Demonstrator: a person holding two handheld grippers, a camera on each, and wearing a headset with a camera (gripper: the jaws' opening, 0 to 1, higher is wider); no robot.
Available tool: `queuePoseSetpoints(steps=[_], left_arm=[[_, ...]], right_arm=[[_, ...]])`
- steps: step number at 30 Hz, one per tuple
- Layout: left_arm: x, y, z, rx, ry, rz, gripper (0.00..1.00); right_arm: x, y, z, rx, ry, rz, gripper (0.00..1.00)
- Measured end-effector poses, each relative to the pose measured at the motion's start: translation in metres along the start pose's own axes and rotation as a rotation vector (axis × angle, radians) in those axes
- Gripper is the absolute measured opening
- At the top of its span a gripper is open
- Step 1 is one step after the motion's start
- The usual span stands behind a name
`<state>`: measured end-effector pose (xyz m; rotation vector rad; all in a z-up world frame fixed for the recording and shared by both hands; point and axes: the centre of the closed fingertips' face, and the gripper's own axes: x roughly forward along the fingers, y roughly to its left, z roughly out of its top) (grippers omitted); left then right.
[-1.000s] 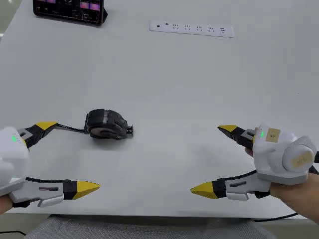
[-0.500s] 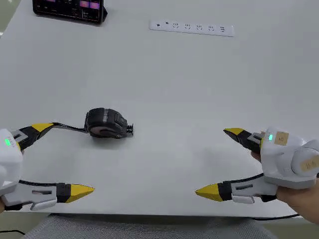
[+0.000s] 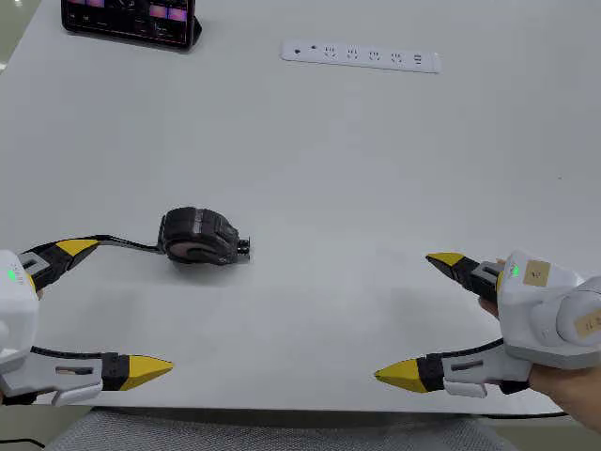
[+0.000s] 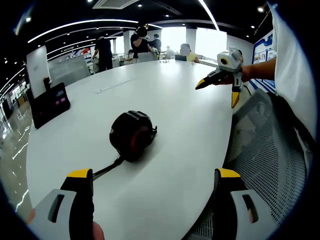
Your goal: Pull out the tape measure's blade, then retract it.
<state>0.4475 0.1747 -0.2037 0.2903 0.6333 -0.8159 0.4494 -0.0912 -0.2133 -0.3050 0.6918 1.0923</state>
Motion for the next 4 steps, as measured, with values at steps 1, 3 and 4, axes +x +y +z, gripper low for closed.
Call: queuePoseSetpoints(steps=[1, 3, 4], left_arm=[[-0.0001, -0.0002, 0.0, -0.001, 0.0, -0.002, 0.99], [-0.0004, 0.0004, -0.0003, -0.002, 0.001, -0.002, 0.99], [-0.0005, 0.0005, -0.0004, -0.003, 0.001, -0.003, 0.99]], right_arm=[[-0.0003, 0.0, -0.0003, 0.001, 0.0, 0.0, 0.99], [-0.0005, 0.0002, -0.0009, 0.003, 0.002, 0.0, 0.99], [-0.0006, 0.0006, -0.0012, 0.003, 0.003, 0.001, 0.99]])
